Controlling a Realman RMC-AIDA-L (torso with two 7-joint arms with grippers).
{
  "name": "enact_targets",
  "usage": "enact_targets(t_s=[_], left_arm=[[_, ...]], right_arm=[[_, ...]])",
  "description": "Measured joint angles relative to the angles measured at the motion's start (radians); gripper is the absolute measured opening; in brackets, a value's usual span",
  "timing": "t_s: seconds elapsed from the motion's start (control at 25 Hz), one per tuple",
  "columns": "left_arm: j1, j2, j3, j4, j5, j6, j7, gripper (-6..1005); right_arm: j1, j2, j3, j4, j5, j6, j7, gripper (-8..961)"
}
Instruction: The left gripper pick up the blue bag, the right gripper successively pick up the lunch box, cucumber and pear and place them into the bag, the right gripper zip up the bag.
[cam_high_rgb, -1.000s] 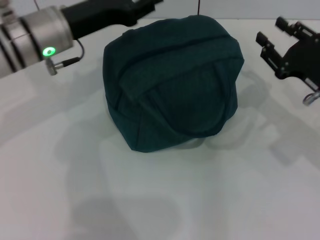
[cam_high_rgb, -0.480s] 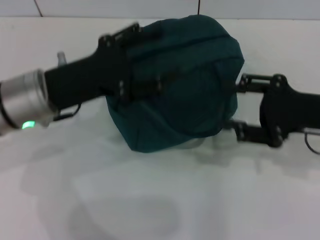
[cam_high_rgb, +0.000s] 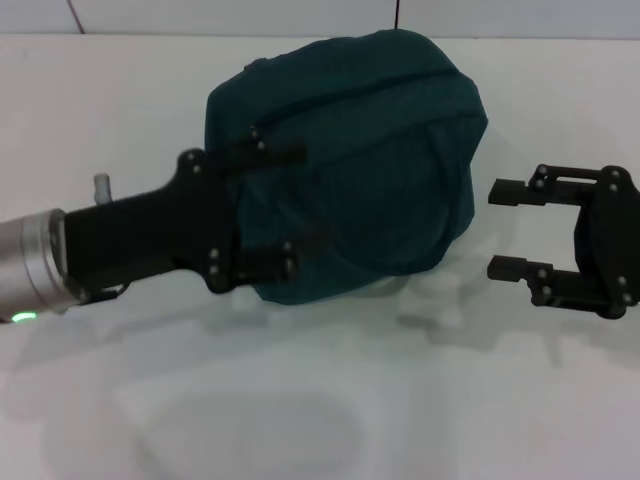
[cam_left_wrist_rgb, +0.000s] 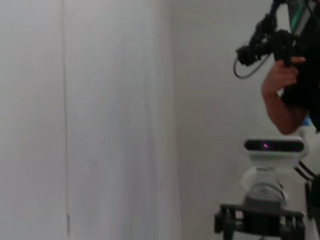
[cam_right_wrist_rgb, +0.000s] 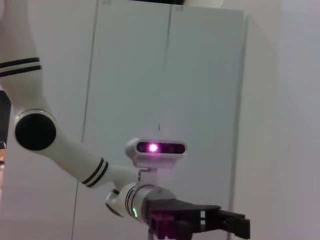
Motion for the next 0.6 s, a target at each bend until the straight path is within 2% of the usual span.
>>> enact_targets(t_s=[0.24, 0.4, 0.6], left_arm=[[-0.014, 0.002, -0.004, -0.004, 0.044, -0.005, -0.005, 813], [-0.013, -0.008, -0.019, -0.012, 0.049, -0.006, -0.008, 811], [-0.016, -0.009, -0.019, -0.013, 0.059, -0.007, 0.005, 810]], right_arm=[[-0.001, 0.004, 0.001, 0.007, -0.041, -0.003, -0.003, 589], [-0.001, 0.009, 0.003, 0.003, -0.054, 0.001, -0.007, 589], [-0.001, 0.013, 0.011, 0.005, -0.052, 0.001, -0.007, 589]])
